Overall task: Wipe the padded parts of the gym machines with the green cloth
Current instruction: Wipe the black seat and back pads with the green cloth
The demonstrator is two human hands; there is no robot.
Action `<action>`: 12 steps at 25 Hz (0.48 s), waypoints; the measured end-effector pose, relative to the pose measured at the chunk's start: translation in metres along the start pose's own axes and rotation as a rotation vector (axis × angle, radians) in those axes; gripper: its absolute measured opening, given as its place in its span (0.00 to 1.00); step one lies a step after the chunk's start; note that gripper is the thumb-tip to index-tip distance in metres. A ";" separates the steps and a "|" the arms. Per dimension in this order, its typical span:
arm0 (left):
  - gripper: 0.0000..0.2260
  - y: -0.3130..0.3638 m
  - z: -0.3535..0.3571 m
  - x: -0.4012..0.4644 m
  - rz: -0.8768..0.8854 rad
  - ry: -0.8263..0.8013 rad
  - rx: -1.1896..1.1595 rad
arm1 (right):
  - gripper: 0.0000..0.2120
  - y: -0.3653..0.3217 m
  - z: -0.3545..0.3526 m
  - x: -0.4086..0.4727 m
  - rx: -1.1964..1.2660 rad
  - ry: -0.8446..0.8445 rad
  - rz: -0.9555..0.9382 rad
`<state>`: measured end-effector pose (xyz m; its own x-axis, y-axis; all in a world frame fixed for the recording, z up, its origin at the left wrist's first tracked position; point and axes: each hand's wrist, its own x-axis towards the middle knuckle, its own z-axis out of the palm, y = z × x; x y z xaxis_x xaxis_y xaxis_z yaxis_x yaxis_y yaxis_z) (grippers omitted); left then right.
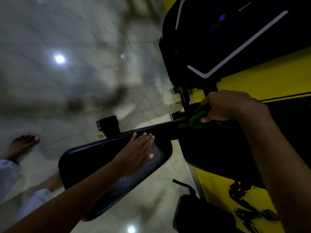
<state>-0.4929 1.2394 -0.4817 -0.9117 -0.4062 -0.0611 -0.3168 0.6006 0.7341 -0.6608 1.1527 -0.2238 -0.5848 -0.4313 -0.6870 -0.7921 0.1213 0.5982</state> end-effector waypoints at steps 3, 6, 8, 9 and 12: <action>0.26 -0.025 0.013 -0.002 0.022 0.020 0.138 | 0.23 -0.022 0.016 0.012 -0.130 0.051 -0.004; 0.27 -0.036 0.013 -0.006 0.065 -0.011 0.173 | 0.23 -0.051 0.030 0.030 -0.176 0.039 -0.070; 0.27 -0.037 0.012 -0.005 0.078 0.014 0.164 | 0.24 -0.046 0.023 0.031 -0.112 -0.006 -0.026; 0.27 -0.038 0.013 -0.005 0.079 0.028 0.166 | 0.24 -0.042 0.021 0.030 -0.082 -0.009 0.003; 0.27 -0.042 0.018 -0.006 0.094 0.060 0.181 | 0.22 -0.050 0.030 0.031 -0.160 0.031 0.024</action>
<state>-0.4786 1.2293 -0.5246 -0.9240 -0.3796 0.0467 -0.2777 0.7498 0.6006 -0.6445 1.1604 -0.2874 -0.5955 -0.4575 -0.6604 -0.7387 -0.0114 0.6740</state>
